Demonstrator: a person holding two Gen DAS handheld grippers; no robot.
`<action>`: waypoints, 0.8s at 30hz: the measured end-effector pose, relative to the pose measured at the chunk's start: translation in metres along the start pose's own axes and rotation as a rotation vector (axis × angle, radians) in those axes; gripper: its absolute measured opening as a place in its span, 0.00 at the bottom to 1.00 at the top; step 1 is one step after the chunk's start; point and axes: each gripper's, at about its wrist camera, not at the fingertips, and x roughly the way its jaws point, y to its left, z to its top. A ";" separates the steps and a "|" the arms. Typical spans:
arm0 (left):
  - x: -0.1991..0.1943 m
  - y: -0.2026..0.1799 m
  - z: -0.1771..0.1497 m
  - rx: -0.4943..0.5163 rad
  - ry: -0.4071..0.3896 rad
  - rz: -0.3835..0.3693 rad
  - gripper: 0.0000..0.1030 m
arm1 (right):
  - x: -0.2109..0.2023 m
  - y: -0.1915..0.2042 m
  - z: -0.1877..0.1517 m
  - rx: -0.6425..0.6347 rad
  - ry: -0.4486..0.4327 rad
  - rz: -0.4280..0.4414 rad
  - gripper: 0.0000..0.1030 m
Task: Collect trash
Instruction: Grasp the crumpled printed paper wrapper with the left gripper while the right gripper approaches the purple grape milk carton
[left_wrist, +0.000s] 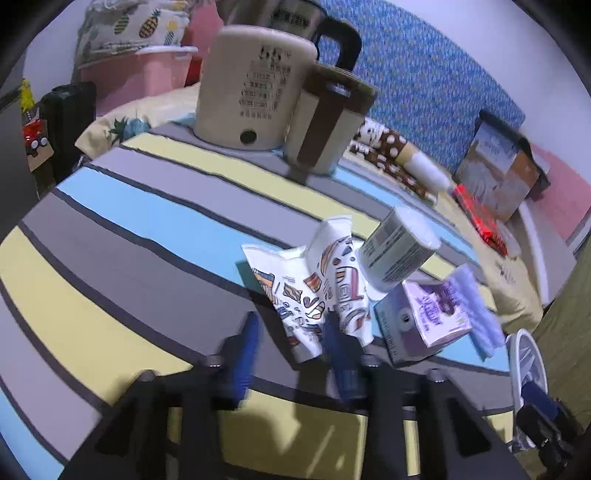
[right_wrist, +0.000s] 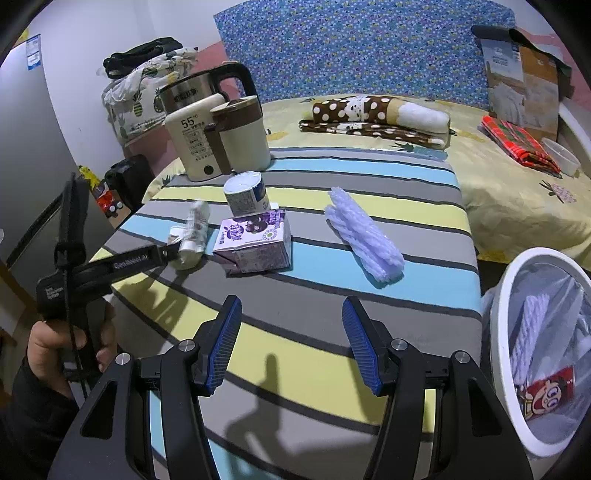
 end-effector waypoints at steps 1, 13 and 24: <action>0.000 -0.001 0.000 0.009 -0.003 0.000 0.19 | 0.002 -0.001 0.002 -0.001 0.002 0.005 0.57; -0.026 0.005 -0.011 0.105 -0.041 0.028 0.15 | 0.049 0.004 0.034 -0.017 0.030 0.087 0.57; -0.049 0.031 -0.013 0.089 -0.060 0.057 0.15 | 0.054 0.036 0.019 -0.056 0.099 0.220 0.57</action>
